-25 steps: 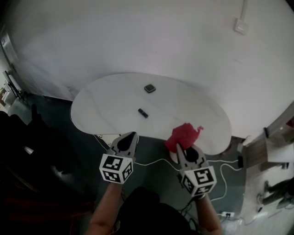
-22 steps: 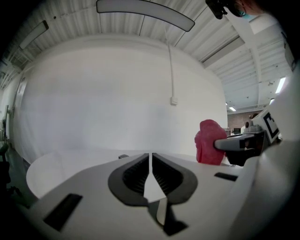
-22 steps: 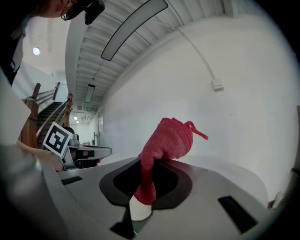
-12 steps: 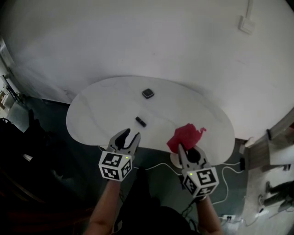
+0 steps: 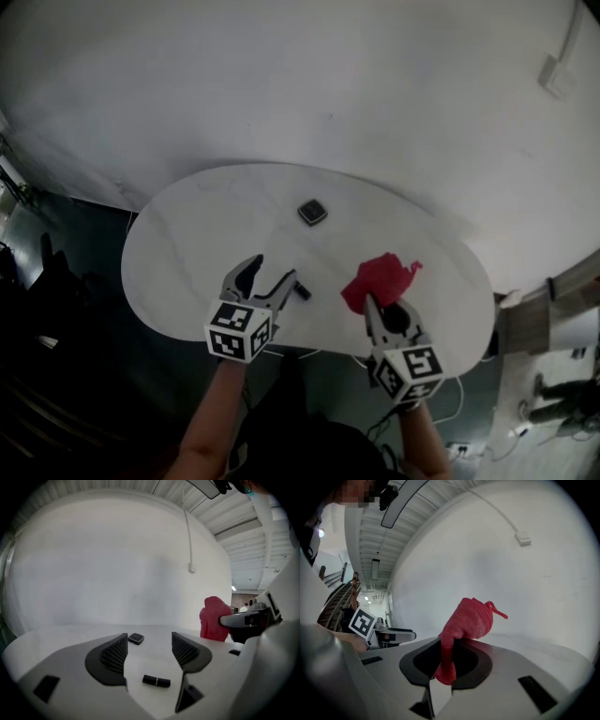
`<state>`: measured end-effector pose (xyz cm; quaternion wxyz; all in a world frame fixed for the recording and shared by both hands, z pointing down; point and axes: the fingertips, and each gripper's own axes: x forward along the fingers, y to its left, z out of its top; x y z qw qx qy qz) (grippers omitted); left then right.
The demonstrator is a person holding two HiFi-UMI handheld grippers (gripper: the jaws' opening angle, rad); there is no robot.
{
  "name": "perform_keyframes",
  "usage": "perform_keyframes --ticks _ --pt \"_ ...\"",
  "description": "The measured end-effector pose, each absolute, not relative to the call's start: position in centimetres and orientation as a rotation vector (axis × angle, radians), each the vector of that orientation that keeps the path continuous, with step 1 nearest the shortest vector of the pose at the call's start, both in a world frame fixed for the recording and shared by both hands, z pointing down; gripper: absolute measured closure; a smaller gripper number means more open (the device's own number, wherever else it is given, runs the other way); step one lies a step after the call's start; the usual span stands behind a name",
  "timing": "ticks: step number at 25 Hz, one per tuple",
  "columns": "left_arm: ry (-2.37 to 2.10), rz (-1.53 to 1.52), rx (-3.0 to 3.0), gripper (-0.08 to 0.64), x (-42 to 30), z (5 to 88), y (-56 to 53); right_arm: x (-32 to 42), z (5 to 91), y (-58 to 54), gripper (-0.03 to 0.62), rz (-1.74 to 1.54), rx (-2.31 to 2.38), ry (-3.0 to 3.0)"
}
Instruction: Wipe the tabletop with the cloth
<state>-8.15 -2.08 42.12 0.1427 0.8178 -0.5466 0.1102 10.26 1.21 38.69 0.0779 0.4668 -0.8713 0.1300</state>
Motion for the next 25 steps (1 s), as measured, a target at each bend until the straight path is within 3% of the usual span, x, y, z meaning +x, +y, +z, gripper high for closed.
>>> perform_keyframes --ticks 25 --pt "-1.206 0.704 2.420 0.198 -6.3 53.0 -20.5 6.6 42.3 -14.1 0.546 0.513 1.500 -2.424"
